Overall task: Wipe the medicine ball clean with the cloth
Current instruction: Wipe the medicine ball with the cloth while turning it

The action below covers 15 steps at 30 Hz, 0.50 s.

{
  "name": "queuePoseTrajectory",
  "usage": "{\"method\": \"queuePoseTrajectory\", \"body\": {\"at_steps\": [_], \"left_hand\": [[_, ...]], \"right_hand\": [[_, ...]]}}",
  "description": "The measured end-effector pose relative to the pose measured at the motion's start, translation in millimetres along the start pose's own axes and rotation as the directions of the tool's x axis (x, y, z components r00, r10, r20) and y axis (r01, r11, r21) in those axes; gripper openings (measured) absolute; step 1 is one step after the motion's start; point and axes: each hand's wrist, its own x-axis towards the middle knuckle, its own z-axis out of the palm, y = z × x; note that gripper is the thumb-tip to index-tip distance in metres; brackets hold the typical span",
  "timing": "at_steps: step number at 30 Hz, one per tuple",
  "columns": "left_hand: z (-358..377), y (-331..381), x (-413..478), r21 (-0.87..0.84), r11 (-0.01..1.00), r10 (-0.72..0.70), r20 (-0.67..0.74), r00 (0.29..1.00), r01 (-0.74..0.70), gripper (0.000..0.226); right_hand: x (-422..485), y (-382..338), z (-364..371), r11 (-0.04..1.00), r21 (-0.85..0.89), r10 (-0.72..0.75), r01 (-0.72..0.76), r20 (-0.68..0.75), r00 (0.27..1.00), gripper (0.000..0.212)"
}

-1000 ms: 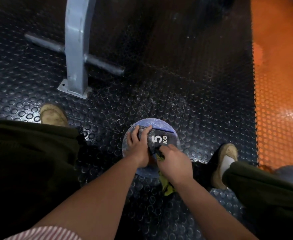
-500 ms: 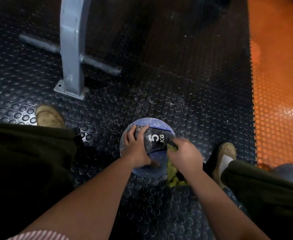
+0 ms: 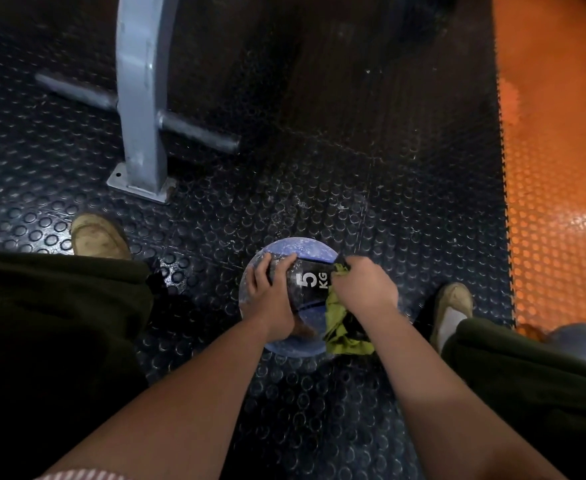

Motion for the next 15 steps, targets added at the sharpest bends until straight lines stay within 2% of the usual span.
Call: {"method": "queuePoseTrajectory", "body": {"at_steps": [4, 6, 9, 12, 15], "left_hand": [[0, 3, -2, 0.090, 0.994, -0.058, -0.014, 0.998, 0.059, 0.110], [-1, 3, -1, 0.118, 0.992, -0.052, -0.024, 0.998, 0.055, 0.107], [-1, -1, -2, 0.006, 1.000, -0.007, -0.001, 1.000, 0.007, 0.111], [2, 0, -2, 0.017, 1.000, 0.023, 0.027, 0.999, -0.024, 0.115], [5, 2, -2, 0.060, 0.998, 0.033, 0.031, 0.999, -0.035, 0.113]], "right_hand": [[-5, -35, 10, 0.984, -0.037, -0.174, 0.175, 0.021, 0.985, 0.024], [-6, -42, 11, 0.974, -0.068, -0.214, 0.216, 0.047, 0.976, 0.025], [0, -29, 3, 0.991, -0.044, -0.127, 0.128, 0.031, 0.991, 0.023], [7, -4, -5, 1.000, 0.009, 0.008, -0.008, 0.016, 1.000, 0.022], [5, 0, -5, 0.999, 0.040, 0.021, -0.021, 0.023, 1.000, 0.022]]}}
